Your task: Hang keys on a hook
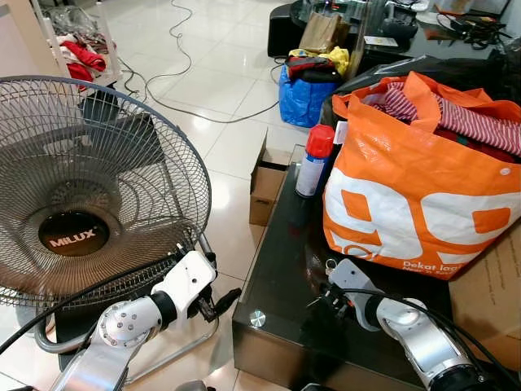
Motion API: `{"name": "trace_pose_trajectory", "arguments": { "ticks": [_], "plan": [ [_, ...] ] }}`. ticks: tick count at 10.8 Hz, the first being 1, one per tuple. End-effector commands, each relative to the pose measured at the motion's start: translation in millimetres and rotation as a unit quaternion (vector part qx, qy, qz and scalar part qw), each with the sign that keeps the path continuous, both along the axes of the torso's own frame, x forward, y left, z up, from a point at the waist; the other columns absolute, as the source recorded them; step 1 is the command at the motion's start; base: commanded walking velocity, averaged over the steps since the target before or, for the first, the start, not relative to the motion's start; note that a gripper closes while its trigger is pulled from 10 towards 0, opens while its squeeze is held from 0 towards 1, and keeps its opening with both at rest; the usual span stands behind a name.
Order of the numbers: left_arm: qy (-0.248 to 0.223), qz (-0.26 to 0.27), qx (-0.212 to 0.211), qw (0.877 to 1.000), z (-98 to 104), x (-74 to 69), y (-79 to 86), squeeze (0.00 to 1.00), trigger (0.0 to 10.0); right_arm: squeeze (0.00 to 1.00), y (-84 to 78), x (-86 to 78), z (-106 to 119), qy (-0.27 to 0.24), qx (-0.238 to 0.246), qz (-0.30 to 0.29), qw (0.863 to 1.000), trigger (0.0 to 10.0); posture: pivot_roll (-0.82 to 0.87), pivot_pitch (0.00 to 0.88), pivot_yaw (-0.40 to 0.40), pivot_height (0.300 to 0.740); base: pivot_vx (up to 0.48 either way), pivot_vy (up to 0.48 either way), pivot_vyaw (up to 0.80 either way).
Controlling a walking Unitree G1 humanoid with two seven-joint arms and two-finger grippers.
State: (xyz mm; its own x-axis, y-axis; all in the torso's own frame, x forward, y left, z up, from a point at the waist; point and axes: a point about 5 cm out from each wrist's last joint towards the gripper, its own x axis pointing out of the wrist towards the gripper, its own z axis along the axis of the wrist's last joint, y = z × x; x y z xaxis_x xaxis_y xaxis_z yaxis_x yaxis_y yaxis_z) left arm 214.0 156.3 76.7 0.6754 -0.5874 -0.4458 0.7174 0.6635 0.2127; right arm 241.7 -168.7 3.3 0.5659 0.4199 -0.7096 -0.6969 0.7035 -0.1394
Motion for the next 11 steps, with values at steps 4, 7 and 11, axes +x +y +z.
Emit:
{"name": "trace_pose_trajectory", "arguments": {
  "ticks": [4, 7, 11],
  "plan": [
    [0.005, -0.007, 0.001, 1.0, 0.9, -1.5, -2.7, 0.0, 10.0, 1.0, -7.8, -0.9, 2.0, -0.007, -0.031, 0.001, 1.0, 10.0, 0.02, 0.0, -0.046, 0.74, 0.0, 0.0, 0.0],
    [0.005, -0.006, 0.002, 1.0, 2.2, -0.2, -3.4, 0.0, 10.0, 1.0, -4.6, 6.1, 3.8, -0.021, -0.007, -0.043, 0.999, 10.0, 0.02, 0.004, -0.045, 0.74, 0.0, 0.0, 0.0],
    [0.007, -0.005, 0.001, 1.0, 2.6, 1.6, -3.6, 0.0, 10.0, 1.0, -6.1, 4.2, -2.5, -0.007, -0.036, -0.051, 0.998, 10.0, 0.02, 0.014, -0.044, 0.74, 0.0, 0.0, 0.0]
  ]
}}
